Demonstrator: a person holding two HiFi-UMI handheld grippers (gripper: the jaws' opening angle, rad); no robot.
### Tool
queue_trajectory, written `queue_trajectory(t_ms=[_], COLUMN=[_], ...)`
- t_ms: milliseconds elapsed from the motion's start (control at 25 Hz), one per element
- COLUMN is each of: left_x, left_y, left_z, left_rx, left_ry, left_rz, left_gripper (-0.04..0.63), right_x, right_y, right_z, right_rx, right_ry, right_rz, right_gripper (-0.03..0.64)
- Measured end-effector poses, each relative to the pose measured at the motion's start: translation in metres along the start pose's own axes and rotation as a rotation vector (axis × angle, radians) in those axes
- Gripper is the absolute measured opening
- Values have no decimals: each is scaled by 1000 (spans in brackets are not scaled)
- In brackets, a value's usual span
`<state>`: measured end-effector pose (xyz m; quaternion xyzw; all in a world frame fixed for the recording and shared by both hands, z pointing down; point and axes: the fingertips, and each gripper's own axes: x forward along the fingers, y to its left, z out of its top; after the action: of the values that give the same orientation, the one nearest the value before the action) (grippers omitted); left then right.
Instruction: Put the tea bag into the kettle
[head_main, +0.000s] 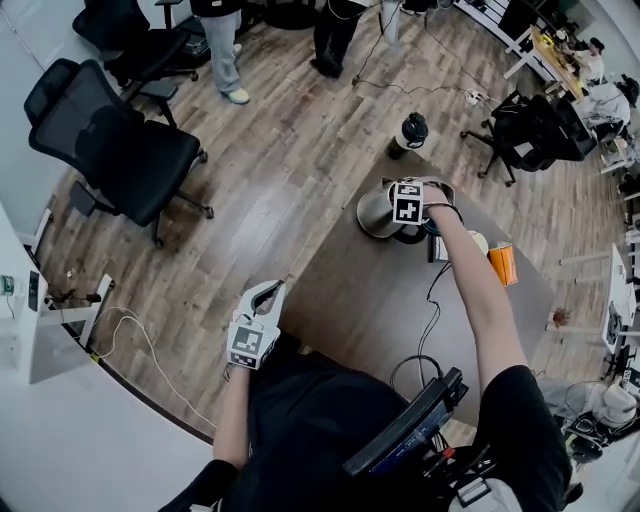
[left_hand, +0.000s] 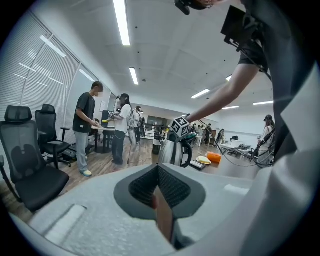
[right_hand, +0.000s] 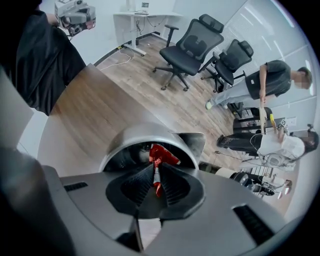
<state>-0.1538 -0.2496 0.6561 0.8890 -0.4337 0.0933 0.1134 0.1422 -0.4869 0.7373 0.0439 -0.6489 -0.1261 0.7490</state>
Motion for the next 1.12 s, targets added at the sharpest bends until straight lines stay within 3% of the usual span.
queue_trajectory(t_ms=[240, 400, 720, 880, 1120], left_x=[-2, -4, -4, -3, 0], left_y=[-3, -5, -13, -18, -30], left_z=[8, 10, 16, 18, 22], left_rx=[16, 15, 33, 46, 75], left_ry=[-16, -17, -35, -38, -38], left_rz=[-7, -9, -37, -62, -108], left_gripper=[3, 3, 2, 3, 3], right_x=[-3, -16, -31, -42, -76], right_y=[3, 0, 2, -1, -8], right_z=[-5, -2, -9, -11, -9], right_rx=[43, 122, 164, 217, 291], right_ry=[-21, -66, -81, -122, -207], right_rz=[-16, 5, -37, -116, -317], right_gripper=[60, 147, 150, 150, 149])
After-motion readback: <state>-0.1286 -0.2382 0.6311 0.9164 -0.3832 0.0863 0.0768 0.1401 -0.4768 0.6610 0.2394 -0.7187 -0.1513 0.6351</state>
